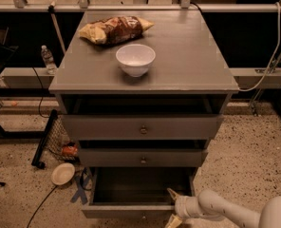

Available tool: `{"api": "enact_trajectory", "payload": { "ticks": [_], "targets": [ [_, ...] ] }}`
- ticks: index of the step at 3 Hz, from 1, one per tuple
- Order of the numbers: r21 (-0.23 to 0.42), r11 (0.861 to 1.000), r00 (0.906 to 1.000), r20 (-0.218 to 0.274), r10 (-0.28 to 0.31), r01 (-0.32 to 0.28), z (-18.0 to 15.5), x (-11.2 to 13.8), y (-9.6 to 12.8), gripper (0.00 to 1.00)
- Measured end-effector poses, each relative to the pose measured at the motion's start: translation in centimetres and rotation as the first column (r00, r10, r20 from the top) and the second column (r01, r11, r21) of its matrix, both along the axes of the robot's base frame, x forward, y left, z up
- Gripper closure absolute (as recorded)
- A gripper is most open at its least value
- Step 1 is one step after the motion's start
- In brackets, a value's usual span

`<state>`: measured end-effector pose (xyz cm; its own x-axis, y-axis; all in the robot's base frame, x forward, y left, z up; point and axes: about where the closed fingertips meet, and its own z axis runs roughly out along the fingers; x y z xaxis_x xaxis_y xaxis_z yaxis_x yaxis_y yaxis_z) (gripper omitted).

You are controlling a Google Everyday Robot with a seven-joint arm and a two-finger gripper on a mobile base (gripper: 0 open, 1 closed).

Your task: Open bottom drawer

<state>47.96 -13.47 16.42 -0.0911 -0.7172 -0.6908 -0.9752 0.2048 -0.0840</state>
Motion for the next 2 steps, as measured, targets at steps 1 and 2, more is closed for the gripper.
{"api": "enact_trajectory", "payload": {
  "ticks": [1, 2],
  "targets": [
    [-0.012, 1.0, 0.9999, 0.013, -0.008, 0.008, 0.4, 0.2, -0.4, 0.0],
    [-0.045, 0.998, 0.998, 0.056, -0.032, 0.034, 2.1, 0.8, -1.7, 0.0]
  ]
}}
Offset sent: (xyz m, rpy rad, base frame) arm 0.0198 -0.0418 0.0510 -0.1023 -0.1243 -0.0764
